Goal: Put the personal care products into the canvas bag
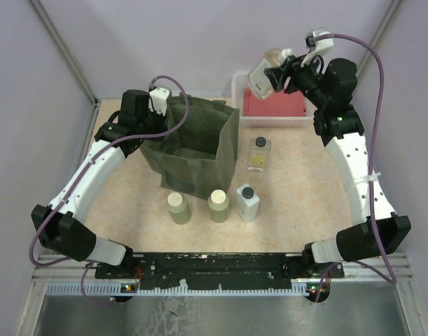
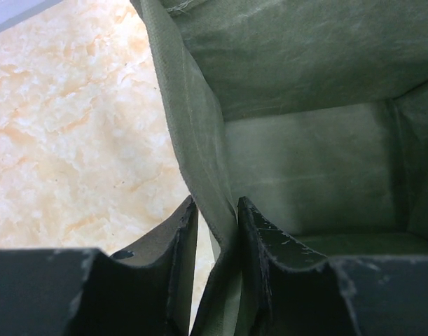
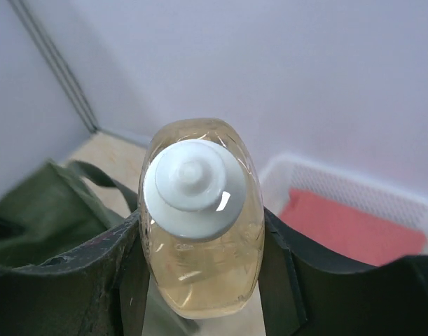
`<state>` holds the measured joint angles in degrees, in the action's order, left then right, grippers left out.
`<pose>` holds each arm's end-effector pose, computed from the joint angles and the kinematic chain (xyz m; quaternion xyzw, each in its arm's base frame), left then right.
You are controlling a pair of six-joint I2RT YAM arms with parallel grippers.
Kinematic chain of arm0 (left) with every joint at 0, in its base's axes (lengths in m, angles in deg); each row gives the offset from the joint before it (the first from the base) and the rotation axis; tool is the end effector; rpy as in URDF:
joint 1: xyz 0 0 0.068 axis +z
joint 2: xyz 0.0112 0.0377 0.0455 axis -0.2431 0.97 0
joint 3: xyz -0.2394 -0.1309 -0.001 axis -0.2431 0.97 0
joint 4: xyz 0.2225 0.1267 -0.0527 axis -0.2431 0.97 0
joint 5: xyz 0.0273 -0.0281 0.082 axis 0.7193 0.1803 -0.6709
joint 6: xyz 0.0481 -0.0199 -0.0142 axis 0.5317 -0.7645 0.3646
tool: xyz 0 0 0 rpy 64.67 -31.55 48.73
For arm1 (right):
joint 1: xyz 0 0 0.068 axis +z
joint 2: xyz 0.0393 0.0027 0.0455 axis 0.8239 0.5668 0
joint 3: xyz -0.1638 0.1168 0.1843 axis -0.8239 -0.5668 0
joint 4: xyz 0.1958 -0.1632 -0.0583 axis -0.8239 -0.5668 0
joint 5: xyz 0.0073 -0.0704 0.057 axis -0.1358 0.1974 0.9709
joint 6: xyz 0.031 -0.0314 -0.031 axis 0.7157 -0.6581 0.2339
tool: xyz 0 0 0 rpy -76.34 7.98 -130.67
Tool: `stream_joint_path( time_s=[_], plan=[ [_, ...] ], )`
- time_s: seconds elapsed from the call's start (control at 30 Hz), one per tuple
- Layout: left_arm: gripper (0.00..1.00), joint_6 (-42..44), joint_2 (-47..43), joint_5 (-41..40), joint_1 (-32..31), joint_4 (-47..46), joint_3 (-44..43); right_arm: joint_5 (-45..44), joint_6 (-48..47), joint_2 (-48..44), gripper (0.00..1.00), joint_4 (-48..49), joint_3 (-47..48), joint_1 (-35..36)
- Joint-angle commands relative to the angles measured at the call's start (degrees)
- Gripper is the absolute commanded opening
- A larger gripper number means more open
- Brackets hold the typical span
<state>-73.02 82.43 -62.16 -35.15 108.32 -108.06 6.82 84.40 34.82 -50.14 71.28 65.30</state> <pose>0.2983 -0.1139 0.3716 0.2107 0.8608 -0.0433 0.4612 0.3031 0.0646 0.4720 -0.1441 0.6912 0.2116 0.6758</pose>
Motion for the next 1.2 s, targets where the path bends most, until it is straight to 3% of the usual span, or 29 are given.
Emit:
stream_joint_path(
  time_s=[0.0, 0.27, 0.43, 0.73, 1.17],
  plan=[
    [0.34, -1.1, -0.4, 2.0, 0.3, -0.5, 0.9, 11.0, 9.1, 0.1, 0.00, 22.9, 10.8, 3.3],
    [0.29, -1.4, -0.6, 2.8, 0.3, -0.8, 0.8, 15.6, 11.0, 7.0, 0.00, 22.1, 21.1, 11.5],
    [0.25, -1.1, -1.3, 3.4, 0.3, -0.7, 0.5, 13.7, 8.8, 7.0, 0.00, 20.3, 16.4, 14.9],
    [0.00, -1.0, -2.0, 5.0, 0.3, -0.6, -0.1, 11.1, 3.9, 9.8, 0.00, 16.0, 9.5, 19.9],
    [0.00, -1.5, -2.4, 6.3, 0.3, -0.9, 0.3, -3.0, -7.6, 21.2, 0.00, 0.1, 17.7, 28.6]
  ],
)
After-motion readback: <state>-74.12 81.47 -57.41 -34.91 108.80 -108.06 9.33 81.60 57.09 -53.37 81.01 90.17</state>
